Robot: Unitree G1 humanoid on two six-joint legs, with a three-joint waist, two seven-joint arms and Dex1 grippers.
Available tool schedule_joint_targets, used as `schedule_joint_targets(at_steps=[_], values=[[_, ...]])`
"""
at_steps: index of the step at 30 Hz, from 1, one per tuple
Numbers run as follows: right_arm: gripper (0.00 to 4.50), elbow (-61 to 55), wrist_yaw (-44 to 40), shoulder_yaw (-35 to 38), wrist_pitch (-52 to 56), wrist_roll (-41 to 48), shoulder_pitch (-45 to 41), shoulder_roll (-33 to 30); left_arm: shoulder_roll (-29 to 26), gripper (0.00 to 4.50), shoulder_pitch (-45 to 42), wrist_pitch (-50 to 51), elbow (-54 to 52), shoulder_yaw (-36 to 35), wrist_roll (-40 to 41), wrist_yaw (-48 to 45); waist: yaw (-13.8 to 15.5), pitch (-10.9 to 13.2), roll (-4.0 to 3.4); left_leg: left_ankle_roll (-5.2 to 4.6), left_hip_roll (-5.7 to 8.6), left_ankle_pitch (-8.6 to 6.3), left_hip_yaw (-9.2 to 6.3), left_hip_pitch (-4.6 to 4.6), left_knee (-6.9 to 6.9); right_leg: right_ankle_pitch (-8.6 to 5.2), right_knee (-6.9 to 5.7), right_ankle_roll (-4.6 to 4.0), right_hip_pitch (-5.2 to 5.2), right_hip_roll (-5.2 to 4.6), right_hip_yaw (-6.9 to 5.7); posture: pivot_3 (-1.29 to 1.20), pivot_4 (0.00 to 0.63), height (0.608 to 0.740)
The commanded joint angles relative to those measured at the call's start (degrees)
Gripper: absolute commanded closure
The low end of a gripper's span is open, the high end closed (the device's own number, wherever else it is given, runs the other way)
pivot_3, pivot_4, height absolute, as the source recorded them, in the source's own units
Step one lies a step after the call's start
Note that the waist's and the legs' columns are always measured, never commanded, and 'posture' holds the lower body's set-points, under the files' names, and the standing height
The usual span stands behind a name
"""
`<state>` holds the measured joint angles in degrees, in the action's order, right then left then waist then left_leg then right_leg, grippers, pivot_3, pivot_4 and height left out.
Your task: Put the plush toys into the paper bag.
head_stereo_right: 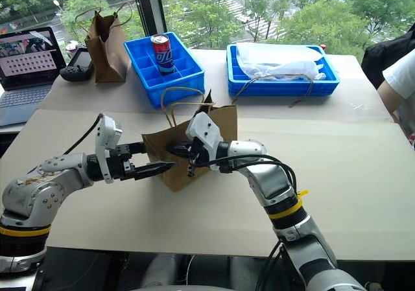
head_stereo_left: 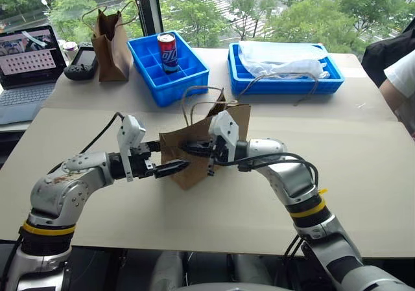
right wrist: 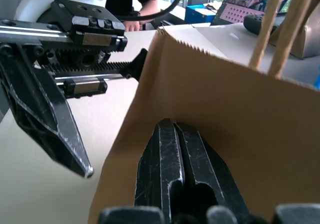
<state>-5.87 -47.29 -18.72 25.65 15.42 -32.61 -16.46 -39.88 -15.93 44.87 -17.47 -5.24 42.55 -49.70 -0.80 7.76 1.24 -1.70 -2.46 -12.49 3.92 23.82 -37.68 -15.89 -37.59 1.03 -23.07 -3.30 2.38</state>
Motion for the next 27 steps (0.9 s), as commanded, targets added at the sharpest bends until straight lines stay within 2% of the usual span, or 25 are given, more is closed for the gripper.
schedule_joint_targets(at_steps=[1, 8, 11, 17, 27], values=[[4.48, -2.90, 0.63, 1.27, -0.19, -0.56, 0.29, -1.04, 1.53, 0.00, -1.29, -1.01, 0.11, -1.26, -0.65, 2.56, 0.01, 0.00, 0.00, 0.00, 0.00, 0.00, 0.00, 0.00, 0.00, 0.00, 0.00, 0.00, 0.00, 0.00, 0.00, 0.00, 0.150, 0.724], [4.48, -6.41, 1.63, 1.50, 1.98, -0.24, 2.18, -1.89, 8.55, 0.00, -4.53, 1.24, 0.80, -2.64, -0.15, 11.76, 0.04, 0.00, 0.01, 0.00, 0.00, 0.00, -0.01, 0.00, 0.00, 0.00, 0.00, 0.00, 0.02, 0.01, 0.01, 0.00, 0.150, 0.724], [4.48, -7.12, 2.24, 1.39, 2.45, -0.25, 2.95, -1.85, 9.82, 0.00, -5.04, 2.53, 0.00, -2.72, 0.14, 13.66, -0.02, 0.00, 0.02, 0.00, 0.01, 0.00, -0.02, 0.02, 0.00, 0.00, 0.00, 0.01, 0.01, 0.00, 0.01, 0.00, 0.150, 0.724], [4.48, -5.58, 4.01, 1.01, 2.53, -0.84, 2.15, -0.19, 10.13, 0.00, -5.47, 6.66, -2.00, -2.79, 3.97, 14.77, -0.14, 0.00, 0.02, 0.00, -0.01, 0.00, -0.02, 0.01, 0.01, 0.00, -0.01, 0.00, -0.01, 0.03, 0.02, 0.00, 0.150, 0.724], [4.48, -1.34, 6.57, 0.97, 1.83, -2.75, 0.23, 2.49, 6.70, 0.00, -4.99, 12.07, -5.91, -4.45, 9.13, 15.02, -0.09, 0.00, 0.02, 0.01, 0.00, 0.00, -0.02, 0.01, 0.02, 0.00, -0.01, 0.00, -0.01, 0.01, 0.02, 0.00, 0.150, 0.724]])
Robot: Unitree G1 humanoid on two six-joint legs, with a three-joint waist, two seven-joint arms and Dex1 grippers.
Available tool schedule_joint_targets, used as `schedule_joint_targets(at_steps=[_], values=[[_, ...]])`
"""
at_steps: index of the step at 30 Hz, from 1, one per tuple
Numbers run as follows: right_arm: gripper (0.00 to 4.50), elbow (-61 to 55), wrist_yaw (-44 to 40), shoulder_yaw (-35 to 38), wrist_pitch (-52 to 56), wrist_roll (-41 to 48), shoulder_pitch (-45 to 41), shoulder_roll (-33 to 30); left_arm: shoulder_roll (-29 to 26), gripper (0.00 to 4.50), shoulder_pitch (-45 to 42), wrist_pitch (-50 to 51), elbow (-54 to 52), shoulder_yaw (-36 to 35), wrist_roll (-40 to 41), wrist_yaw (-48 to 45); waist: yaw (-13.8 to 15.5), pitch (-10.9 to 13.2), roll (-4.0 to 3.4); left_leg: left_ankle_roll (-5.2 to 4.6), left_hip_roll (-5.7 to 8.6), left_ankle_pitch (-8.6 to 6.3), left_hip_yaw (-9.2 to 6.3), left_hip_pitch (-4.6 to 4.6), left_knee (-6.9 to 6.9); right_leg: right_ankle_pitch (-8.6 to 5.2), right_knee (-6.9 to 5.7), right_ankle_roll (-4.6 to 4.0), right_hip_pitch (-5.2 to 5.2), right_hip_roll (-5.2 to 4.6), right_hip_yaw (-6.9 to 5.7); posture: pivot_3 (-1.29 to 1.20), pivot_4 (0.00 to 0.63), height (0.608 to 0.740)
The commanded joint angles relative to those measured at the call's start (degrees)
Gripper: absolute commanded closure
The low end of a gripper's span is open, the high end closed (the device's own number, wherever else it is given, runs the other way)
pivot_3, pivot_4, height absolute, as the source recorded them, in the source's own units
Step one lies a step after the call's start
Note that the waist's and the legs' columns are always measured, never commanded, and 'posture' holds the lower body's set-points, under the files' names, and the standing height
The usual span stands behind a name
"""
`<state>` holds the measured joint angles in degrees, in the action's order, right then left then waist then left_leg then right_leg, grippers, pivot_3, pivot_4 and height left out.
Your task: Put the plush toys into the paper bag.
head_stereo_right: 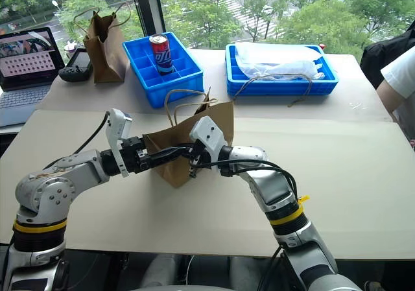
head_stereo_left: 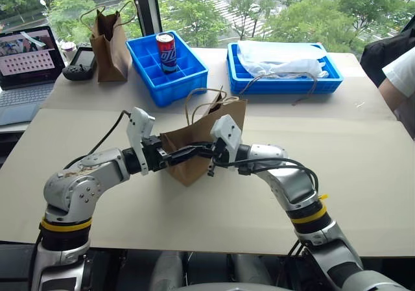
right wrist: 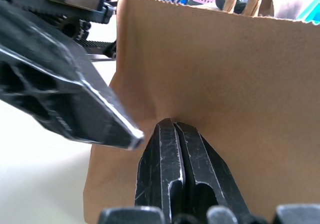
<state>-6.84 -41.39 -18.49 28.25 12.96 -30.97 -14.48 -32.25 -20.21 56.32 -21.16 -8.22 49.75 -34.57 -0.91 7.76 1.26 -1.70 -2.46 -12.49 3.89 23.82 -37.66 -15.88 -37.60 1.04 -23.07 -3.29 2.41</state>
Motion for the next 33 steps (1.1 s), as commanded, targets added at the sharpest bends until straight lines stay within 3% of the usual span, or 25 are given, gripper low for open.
schedule_joint_targets(at_steps=[1, 4, 9, 13, 20, 23, 30, 33], values=[[4.50, -0.42, 0.67, 0.74, -0.74, -0.36, -1.35, 0.60, -1.13, 0.26, -0.85, 0.75, -2.01, -1.70, 2.01, 0.00, 0.04, 0.00, 0.00, 0.00, 0.00, 0.00, 0.00, 0.00, 0.00, 0.00, 0.00, 0.00, 0.00, 0.00, 0.00, 0.00, 0.150, 0.724], [4.50, -0.76, 0.74, 0.85, -0.53, -0.43, -1.13, 0.77, -1.00, 1.04, -1.42, 0.70, -1.02, -2.32, 1.45, 1.32, 0.04, 0.00, 0.00, 0.00, 0.00, 0.00, 0.00, 0.00, 0.00, 0.00, 0.00, 0.00, 0.00, 0.00, -0.01, 0.00, 0.150, 0.724], [4.50, -1.28, 1.05, 1.05, -0.03, -0.48, -0.76, 0.58, -0.59, 3.14, -1.93, 1.72, -0.83, -3.02, 2.40, 2.56, 0.04, 0.00, 0.00, 0.01, 0.00, 0.00, 0.00, 0.00, 0.01, 0.00, 0.01, 0.00, 0.00, 0.00, -0.01, 0.00, 0.150, 0.724], [4.50, -1.60, 1.30, 1.27, 0.25, -0.55, -0.40, 0.17, -2.28, 4.40, -2.32, 2.20, 0.00, -3.66, 2.81, 1.56, 0.04, 0.00, 0.00, 0.01, 0.00, 0.00, 0.00, 0.00, 0.01, 0.00, 0.01, 0.00, 0.00, -0.01, -0.01, 0.00, 0.150, 0.724], [4.50, -3.32, 1.50, 1.91, 1.51, -0.18, -0.08, -1.57, -4.89, 4.47, -3.68, 0.63, 2.17, -2.41, 1.31, -1.05, 0.05, 0.00, 0.00, 0.01, 0.01, 0.00, 0.00, 0.00, 0.05, 0.00, 0.04, 0.00, -0.01, -0.01, -0.01, 0.00, 0.150, 0.724], [4.50, -10.61, -0.94, 3.36, 7.78, 2.95, 1.87, -6.52, -6.58, 4.47, -5.61, -2.29, 3.76, -0.74, -0.44, -5.82, 0.24, 0.00, 0.00, 0.02, 0.04, 0.01, 0.01, 0.01, 0.06, 0.00, 0.06, 0.00, -0.01, -0.02, -0.01, 0.00, 0.150, 0.724], [4.50, -29.27, -5.83, 13.96, 23.79, 11.65, 15.10, -25.96, -11.66, 4.47, -14.52, -17.33, 14.89, 6.78, -8.82, -29.30, 1.30, 0.02, 0.03, 0.02, 0.33, 0.02, 0.01, 0.05, 0.41, 0.00, 0.51, 0.01, 0.01, -0.14, -0.06, 0.00, 0.150, 0.724], [4.50, -32.60, -4.58, 21.35, 25.77, 13.50, 21.30, -29.78, -11.61, 4.47, -19.49, -26.62, 23.46, 12.22, -14.39, -41.47, 1.50, 0.02, 0.05, 0.02, 0.46, 0.02, 0.03, 0.07, 0.51, -0.02, 0.61, 0.02, -0.01, -0.12, -0.04, 0.00, 0.150, 0.724]])
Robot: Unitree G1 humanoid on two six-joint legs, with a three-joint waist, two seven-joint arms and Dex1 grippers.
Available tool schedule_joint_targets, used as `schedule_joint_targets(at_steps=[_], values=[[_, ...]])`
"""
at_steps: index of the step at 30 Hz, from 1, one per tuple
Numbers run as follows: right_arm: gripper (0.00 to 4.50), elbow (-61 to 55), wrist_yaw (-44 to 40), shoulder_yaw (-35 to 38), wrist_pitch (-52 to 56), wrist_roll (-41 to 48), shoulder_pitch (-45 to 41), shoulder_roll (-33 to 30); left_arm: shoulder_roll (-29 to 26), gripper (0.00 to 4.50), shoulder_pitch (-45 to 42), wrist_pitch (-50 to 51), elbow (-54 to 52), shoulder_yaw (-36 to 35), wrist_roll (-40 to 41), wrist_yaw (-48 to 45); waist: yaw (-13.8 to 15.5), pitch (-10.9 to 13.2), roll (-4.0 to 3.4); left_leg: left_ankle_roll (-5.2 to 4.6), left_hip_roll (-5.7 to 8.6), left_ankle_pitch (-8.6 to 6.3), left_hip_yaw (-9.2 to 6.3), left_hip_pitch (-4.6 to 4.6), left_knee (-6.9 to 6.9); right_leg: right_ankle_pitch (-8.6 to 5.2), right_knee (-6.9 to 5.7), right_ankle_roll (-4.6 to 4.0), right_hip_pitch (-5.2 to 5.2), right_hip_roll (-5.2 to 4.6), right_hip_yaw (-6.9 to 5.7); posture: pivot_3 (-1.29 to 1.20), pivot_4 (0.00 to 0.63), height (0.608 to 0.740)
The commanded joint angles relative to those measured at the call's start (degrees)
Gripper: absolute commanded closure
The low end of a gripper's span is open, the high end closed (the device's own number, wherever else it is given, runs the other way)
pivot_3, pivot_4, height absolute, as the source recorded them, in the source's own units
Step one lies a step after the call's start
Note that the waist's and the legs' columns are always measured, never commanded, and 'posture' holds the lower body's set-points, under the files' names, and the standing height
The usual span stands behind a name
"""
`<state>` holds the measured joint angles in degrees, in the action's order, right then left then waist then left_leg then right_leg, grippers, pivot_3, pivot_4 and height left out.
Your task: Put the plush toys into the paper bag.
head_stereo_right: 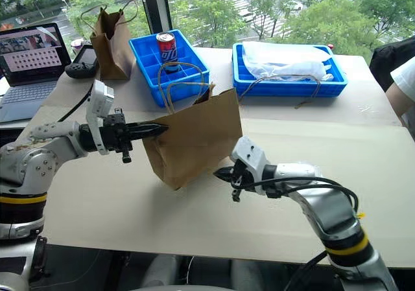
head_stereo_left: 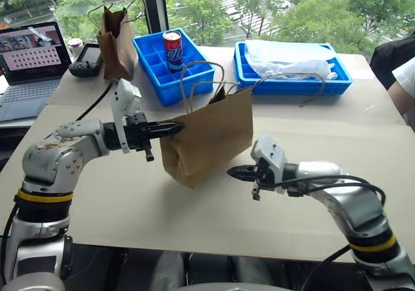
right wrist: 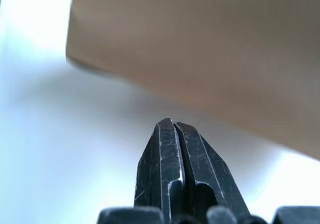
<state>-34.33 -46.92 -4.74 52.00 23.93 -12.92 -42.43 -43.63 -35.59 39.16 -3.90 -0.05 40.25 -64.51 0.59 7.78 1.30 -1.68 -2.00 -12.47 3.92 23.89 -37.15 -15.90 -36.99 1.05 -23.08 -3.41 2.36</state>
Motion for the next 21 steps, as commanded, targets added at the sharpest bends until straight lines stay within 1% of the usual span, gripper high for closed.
schedule_joint_targets(at_steps=[1, 2, 4, 5, 7, 10, 12, 18, 21], values=[[4.50, -5.94, 1.24, 9.99, 2.51, 2.98, 5.30, -2.49, 0.07, 4.47, -5.81, -13.86, 9.67, 6.40, -7.83, -15.50, -0.08, 0.00, 0.01, 0.00, 0.00, 0.00, 0.00, 0.00, 0.00, -0.01, 0.01, 0.00, 0.01, 0.03, -0.01, 0.00, 0.150, 0.724], [4.50, -6.64, 1.68, 12.23, 2.72, 3.12, 7.46, -2.91, 0.72, 4.47, -7.67, -18.82, 13.39, 8.70, -10.92, -19.08, -0.19, 0.01, 0.01, -0.01, -0.01, 0.00, 0.00, 0.00, 0.01, -0.01, 0.02, 0.00, 0.00, 0.04, 0.01, 0.00, 0.150, 0.724], [4.50, -7.82, 2.79, 15.38, 3.25, 3.73, 10.65, -3.05, 2.90, 4.47, -11.09, -25.05, 19.87, 10.56, -13.65, -24.18, -0.09, 0.01, 0.03, -0.02, 0.03, 0.01, -0.01, -0.01, 0.01, -0.03, 0.03, 0.03, 0.02, 0.07, 0.03, 0.00, 0.150, 0.724], [4.50, -8.75, 3.25, 17.00, 3.61, 4.04, 12.85, -2.90, 5.01, 4.47, -13.94, -27.48, 24.92, 10.92, -14.62, -25.66, -0.04, 0.02, 0.04, -0.02, 0.02, 0.01, -0.01, 0.01, 0.00, -0.03, 0.05, 0.03, 0.03, 0.09, 0.04, 0.00, 0.150, 0.724], [4.50, -10.07, 4.21, 19.44, 4.30, 5.14, 15.77, -1.74, 6.92, 4.47, -17.68, -32.96, 32.59, 13.11, -16.16, -27.54, 0.05, 0.03, 0.06, -0.04, 0.06, 0.02, -0.01, 0.17, -0.12, -0.04, 0.04, 0.07, 0.01, 0.10, 0.02, 0.00, 0.150, 0.724], [4.50, -11.56, 5.85, 21.82, 4.19, 6.26, 19.60, -0.22, 7.38, 4.47, -20.86, -41.10, 40.37, 18.98, -16.33, -27.99, -0.15, 0.03, 0.07, -0.08, 0.06, 0.02, -0.16, 0.32, -0.24, -0.07, 0.06, 0.13, -0.02, 0.13, 0.02, 0.00, 0.150, 0.724], [4.50, -12.33, 6.80, 22.81, 4.28, 6.71, 21.32, 0.35, 7.45, 4.47, -22.18, -44.62, 43.04, 22.22, -15.04, -27.99, -0.33, 0.02, 0.07, -0.12, 0.07, 0.00, -0.20, 0.32, -0.24, -0.08, 0.06, 0.17, -0.01, 0.11, 0.08, 0.00, 0.150, 0.724], [4.50, -12.10, 8.59, 23.33, 2.98, 7.01, 23.86, 0.00, 8.58, 4.47, -24.58, -50.55, 48.98, 27.84, -11.48, -27.99, -0.23, 0.02, 0.07, -0.12, 0.08, 0.00, -0.29, 0.31, -0.34, -0.11, -0.01, 0.22, 0.05, 0.09, 0.05, 0.00, 0.150, 0.724], [4.50, -10.70, 8.72, 22.66, 2.16, 6.71, 23.23, -0.67, 8.78, 4.47, -25.65, -50.90, 48.99, 28.54, -7.78, -27.99, -0.11, 0.02, 0.07, -0.12, 0.07, 0.00, -0.33, 0.32, -0.49, -0.11, -0.05, 0.23, 0.11, 0.10, 0.03, 0.00, 0.150, 0.724]])
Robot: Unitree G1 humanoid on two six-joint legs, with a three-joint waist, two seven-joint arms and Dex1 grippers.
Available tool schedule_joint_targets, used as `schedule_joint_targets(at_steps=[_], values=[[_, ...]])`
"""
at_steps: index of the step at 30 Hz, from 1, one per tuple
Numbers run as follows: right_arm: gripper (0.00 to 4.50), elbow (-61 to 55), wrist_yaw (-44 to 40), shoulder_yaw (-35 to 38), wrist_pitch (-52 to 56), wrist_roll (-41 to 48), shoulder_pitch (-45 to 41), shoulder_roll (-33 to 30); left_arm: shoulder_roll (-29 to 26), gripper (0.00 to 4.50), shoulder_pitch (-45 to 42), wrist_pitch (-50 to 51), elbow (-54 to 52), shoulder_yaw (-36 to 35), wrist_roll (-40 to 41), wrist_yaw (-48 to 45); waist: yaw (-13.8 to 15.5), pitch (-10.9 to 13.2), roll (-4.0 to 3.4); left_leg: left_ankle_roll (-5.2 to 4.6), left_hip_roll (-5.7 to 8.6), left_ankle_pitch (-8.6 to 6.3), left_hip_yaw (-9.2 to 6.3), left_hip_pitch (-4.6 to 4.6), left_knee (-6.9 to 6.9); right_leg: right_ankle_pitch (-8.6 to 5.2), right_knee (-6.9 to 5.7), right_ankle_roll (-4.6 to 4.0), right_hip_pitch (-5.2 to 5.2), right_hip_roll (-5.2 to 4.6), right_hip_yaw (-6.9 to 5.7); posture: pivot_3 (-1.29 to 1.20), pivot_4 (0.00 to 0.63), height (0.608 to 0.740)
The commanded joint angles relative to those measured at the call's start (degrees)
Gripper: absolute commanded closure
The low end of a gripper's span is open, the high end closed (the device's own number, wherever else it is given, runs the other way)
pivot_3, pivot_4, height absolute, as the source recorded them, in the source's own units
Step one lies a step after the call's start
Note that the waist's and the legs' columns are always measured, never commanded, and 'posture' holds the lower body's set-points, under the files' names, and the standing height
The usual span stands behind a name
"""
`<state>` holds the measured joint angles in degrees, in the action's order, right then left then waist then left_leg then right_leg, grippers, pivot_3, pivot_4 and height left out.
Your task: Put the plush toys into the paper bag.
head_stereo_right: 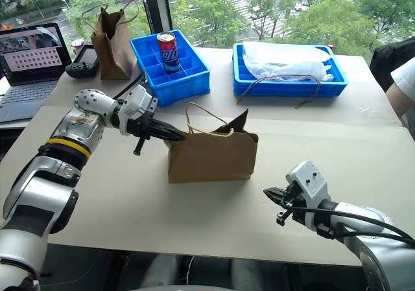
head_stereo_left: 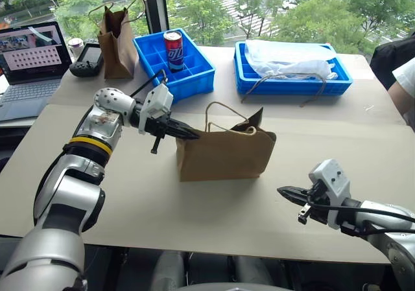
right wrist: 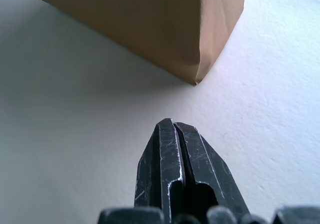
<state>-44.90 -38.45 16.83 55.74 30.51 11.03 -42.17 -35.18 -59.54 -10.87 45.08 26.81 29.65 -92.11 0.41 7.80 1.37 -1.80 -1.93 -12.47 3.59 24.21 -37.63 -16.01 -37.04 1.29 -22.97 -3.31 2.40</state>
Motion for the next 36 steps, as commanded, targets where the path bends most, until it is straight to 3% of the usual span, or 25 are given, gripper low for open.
schedule_joint_targets(at_steps=[1, 11, 15, 25, 30, 36], values=[[4.50, 0.36, 0.20, 0.87, -1.87, 0.01, -1.01, -1.17, 0.36, 4.47, -2.22, -0.81, -0.29, 1.60, 4.23, -0.39, 0.10, 0.00, 0.00, 0.00, 0.00, 0.00, -0.01, 0.00, -0.05, 0.00, -0.01, 0.01, 0.04, 0.00, -0.01, 0.00, 0.150, 0.724], [4.50, 3.60, -1.60, 0.88, -3.23, -0.34, 0.35, -4.76, -2.18, 4.47, -4.23, -0.26, -4.43, 4.94, 9.93, -0.39, 0.08, 0.00, 0.00, -0.10, 0.00, -0.06, -0.08, 0.09, -0.10, 0.00, 0.00, 0.06, 0.01, 0.06, 0.02, 0.00, 0.150, 0.724], [4.50, 5.15, -2.91, 2.51, -4.30, -1.18, 2.59, -6.88, -4.05, 4.47, -3.26, -2.10, -6.16, 9.51, 11.21, -0.39, 0.08, 0.00, -0.01, -0.12, 0.00, -0.07, -0.08, 0.08, -0.13, -0.01, 0.00, 0.06, 0.03, 0.06, 0.02, 0.00, 0.150, 0.724], [4.50, 6.50, -4.80, 3.79, -5.81, -1.15, 3.78, -9.12, -4.22, 4.47, -5.39, -4.69, -0.22, 16.44, 13.06, -0.39, 0.10, 0.00, -0.01, -0.12, 0.01, -0.07, -0.10, -0.02, -0.18, -0.01, 0.00, 0.07, 0.20, 0.07, 0.03, 0.00, 0.150, 0.724], [4.50, 8.05, -6.88, 4.25, -6.63, -1.51, 4.10, -10.75, -6.33, 2.91, -7.55, 3.79, 0.30, 10.72, 17.43, -0.39, 0.02, 0.00, -0.01, -0.12, 0.01, -0.07, -0.11, -0.02, -0.19, -0.02, 0.01, 0.08, 0.21, 0.07, 0.03, 0.00, 0.150, 0.724], [4.50, 11.63, -9.65, 3.95, -9.14, -2.48, 3.69, -13.09, -17.54, 0.83, -5.02, 14.57, -8.17, 5.08, 21.98, -0.39, -0.99, 0.00, -0.02, -0.17, -0.03, -0.10, -0.13, -0.03, -0.17, -0.03, -0.01, 0.08, 0.18, 0.11, 0.04, 0.00, 0.150, 0.724]])
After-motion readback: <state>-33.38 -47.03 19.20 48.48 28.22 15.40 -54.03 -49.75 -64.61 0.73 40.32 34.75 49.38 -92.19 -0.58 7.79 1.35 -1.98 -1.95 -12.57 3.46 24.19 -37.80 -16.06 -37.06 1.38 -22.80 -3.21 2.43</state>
